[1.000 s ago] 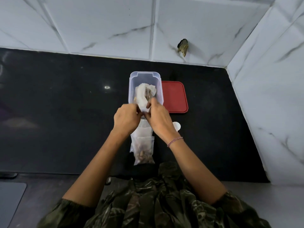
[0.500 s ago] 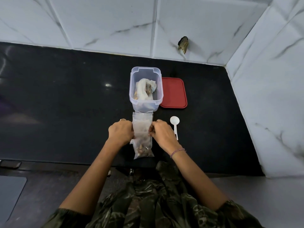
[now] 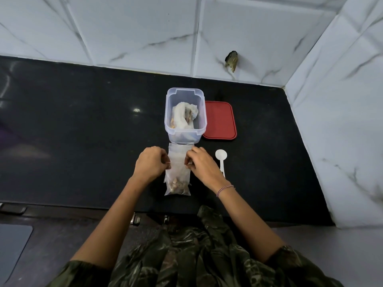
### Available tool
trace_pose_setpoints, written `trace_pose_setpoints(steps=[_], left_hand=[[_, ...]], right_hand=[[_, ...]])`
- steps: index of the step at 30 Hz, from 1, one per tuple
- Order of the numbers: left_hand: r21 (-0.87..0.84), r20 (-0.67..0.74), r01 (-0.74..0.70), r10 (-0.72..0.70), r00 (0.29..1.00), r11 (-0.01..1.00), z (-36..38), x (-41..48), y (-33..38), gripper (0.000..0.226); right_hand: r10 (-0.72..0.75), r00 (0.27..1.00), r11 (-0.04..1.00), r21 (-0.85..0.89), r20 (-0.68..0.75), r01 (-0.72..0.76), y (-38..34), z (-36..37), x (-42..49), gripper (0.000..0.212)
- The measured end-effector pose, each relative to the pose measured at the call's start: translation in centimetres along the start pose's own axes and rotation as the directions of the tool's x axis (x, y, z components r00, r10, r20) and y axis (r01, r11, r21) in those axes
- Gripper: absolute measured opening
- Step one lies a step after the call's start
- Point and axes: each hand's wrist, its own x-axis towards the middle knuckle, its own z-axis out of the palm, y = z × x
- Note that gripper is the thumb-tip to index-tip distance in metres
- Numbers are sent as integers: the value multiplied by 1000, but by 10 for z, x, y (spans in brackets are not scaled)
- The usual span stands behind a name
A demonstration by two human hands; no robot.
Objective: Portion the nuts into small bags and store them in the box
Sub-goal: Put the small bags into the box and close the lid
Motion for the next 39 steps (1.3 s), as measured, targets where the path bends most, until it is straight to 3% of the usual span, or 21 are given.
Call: trace_pose_setpoints(steps=[4,7,11,15,19,28,39], left_hand=[[-48,17,-27,28,999,998,-2,-4,0,23],[-77,94,-29,36,995,997,-7,-6,-1,30],[-60,227,-29,42,973,998,-21,-6,3,20],[-51,447,-23,43,893,998,-35,-6,8,19],[-80,502,-26,63,863,996,-54,-5,20,15],[-109,287,-147,172,942,983,-108,24,52,9],[-74,-50,-76,72,996,994,-113,124,63,8]], right_hand=[[75,997,994,81,-20,-73,1,0,-11,24],[143,987,969,193,72,-154,2,-13,-12,30],[122,967,954,242,223,-176,-2,-38,-13,24],[72,900,968,187,429,-166,-8,-55,-10,28],[8,896,983,161,444,-88,-13,-73,-3,23],[-52,969,954,297,240,-22,-4,-116,44,7],[97,995,912,399,25,-99,25,-111,141,9]])
